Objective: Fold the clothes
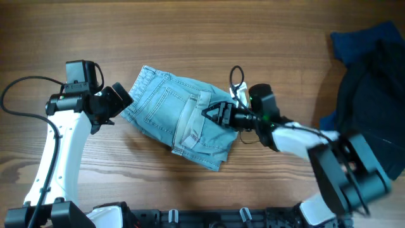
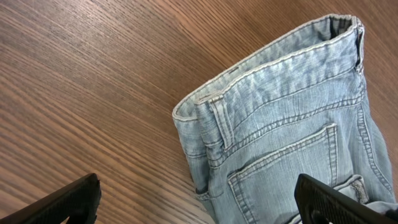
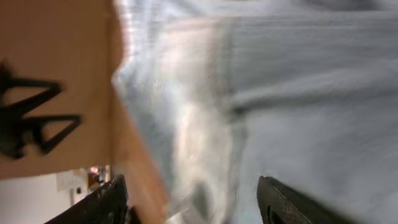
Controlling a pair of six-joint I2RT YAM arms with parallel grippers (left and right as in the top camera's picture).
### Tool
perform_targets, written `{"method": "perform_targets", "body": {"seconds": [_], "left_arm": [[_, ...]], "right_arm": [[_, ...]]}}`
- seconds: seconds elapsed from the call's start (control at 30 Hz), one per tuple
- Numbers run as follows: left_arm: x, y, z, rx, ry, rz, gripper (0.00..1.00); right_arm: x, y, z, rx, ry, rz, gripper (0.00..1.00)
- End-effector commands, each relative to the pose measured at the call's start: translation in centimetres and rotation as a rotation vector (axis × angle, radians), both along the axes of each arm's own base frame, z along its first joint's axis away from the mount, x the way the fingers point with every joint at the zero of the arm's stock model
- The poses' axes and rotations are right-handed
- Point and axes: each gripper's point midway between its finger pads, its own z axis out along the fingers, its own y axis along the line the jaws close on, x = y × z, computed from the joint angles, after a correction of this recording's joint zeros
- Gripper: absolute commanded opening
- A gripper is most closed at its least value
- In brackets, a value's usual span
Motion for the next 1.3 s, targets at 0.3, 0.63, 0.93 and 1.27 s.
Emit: {"method": "perform_targets", "body": {"seconds": [0.3,0.63,0.93,1.27], "left_arm": [[-0.2,0.5,-0.3,0.015,0.01,0.012,1.0],[-0.1,0.5,-0.2,0.015,0.008,0.013,1.0],[1.3,0.7,0.2,0.036,-0.051,-0.028,1.0],[2.4,0.4,-2.1,0.012,-0.016,-0.038,1.0]], "right_arm": [[3.9,-0.3,-4.3,-0.13,0.083,-0.015,0.29],[4.9,-2.7,9.7,-0.174,-0.159,-0.061,0.29],[-0.3,-6.1,9.0,-0.341,0.02,-0.074,0.41],[-5.8,-2.2,5.4,-0.41,0.128,0.077,0.09]]}}
